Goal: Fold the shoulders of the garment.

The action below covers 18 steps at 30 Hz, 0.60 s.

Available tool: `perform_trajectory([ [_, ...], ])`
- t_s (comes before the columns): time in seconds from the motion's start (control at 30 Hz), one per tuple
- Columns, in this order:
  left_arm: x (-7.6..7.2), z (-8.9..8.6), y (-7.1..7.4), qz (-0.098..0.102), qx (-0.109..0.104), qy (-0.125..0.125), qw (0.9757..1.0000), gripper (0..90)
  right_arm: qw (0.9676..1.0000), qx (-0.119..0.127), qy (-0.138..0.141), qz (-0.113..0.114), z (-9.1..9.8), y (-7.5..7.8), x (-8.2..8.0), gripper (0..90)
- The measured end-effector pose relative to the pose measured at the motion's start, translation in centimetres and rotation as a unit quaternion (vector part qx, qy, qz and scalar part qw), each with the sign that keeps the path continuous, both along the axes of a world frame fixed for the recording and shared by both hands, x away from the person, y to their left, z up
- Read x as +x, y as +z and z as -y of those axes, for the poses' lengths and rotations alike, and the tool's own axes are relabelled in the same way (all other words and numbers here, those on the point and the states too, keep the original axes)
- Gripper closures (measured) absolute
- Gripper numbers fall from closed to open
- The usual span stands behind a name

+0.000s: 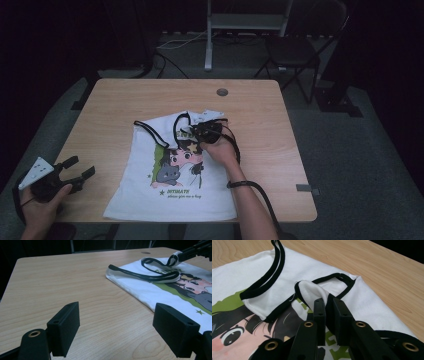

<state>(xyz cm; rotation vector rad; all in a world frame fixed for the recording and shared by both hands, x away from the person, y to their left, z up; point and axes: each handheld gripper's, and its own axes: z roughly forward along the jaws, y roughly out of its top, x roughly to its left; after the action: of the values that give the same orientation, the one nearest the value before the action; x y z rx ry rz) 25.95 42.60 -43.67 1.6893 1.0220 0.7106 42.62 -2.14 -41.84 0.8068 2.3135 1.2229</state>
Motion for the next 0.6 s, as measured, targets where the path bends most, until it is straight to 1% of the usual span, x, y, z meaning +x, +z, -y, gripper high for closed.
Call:
perform_trajectory([
  [0.37,0.0,0.01,0.0,0.0,0.0,0.0,1.0,21.2,1.0,-0.008,0.005,0.001,-0.26,0.06,-0.54,81.8],
  [0.6,0.0,0.01,0.0,0.001,0.0,0.0,1.0,21.2,1.0,-0.007,0.006,0.002,-0.37,0.14,-0.74,81.7],
])
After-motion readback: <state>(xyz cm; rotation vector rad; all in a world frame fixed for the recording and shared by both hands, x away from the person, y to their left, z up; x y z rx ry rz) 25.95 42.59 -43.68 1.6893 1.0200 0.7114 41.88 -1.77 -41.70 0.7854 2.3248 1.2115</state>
